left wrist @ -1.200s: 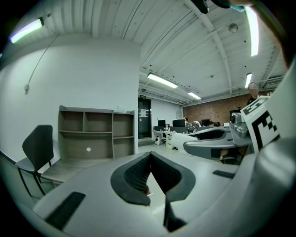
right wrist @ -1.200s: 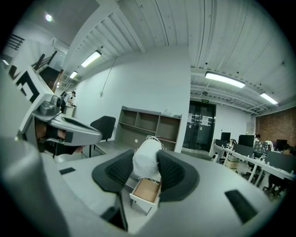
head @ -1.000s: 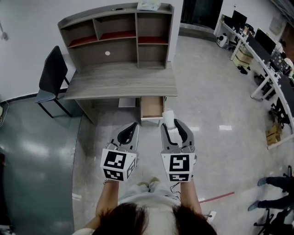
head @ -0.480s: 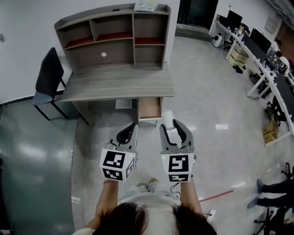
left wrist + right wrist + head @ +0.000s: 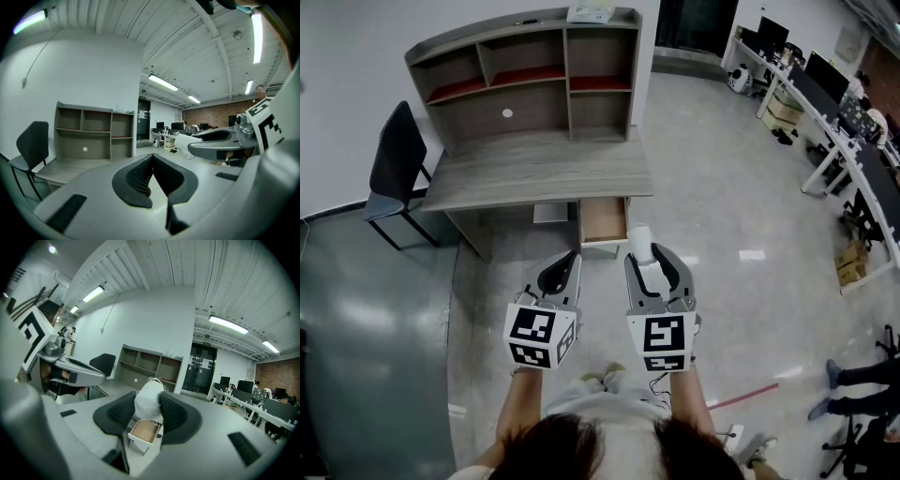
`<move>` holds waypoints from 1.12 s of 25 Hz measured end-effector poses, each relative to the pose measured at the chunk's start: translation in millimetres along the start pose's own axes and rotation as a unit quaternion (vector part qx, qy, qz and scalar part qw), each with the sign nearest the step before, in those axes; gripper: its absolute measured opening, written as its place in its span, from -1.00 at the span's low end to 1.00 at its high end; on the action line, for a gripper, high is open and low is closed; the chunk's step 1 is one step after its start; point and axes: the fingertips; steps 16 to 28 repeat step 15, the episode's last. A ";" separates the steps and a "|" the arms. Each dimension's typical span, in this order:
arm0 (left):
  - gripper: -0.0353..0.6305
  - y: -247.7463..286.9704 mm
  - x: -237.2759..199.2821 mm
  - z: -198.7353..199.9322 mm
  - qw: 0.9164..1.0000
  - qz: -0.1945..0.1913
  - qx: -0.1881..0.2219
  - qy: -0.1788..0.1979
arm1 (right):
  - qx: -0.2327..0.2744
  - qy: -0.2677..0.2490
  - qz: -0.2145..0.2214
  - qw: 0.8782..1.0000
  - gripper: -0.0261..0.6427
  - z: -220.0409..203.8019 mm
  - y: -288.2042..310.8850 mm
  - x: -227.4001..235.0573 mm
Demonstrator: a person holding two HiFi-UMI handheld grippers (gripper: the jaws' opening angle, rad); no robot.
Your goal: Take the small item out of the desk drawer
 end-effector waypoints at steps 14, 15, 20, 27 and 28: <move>-0.85 20.1 24.5 -2.6 1.000 -0.004 -0.007 0.005 | 0.001 0.008 0.011 1.000 -0.39 -14.7 -5.3 17.5; -0.85 22.5 26.7 -2.5 1.000 -0.003 -0.007 0.005 | 0.001 0.008 0.012 1.000 -0.39 -15.9 -5.4 19.8; -0.85 22.5 26.7 -2.5 1.000 -0.003 -0.007 0.005 | 0.001 0.008 0.012 1.000 -0.39 -15.9 -5.4 19.8; -0.85 22.5 26.7 -2.5 1.000 -0.003 -0.007 0.005 | 0.001 0.008 0.012 1.000 -0.39 -15.9 -5.4 19.8; -0.85 22.5 26.7 -2.5 1.000 -0.003 -0.007 0.005 | 0.001 0.008 0.012 1.000 -0.39 -15.9 -5.4 19.8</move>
Point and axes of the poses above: the fingertips, and each gripper's own axes: y forward along the fingers, x to its right, z out of its top, and after that the axes turned 6 degrees about -z, right-handed
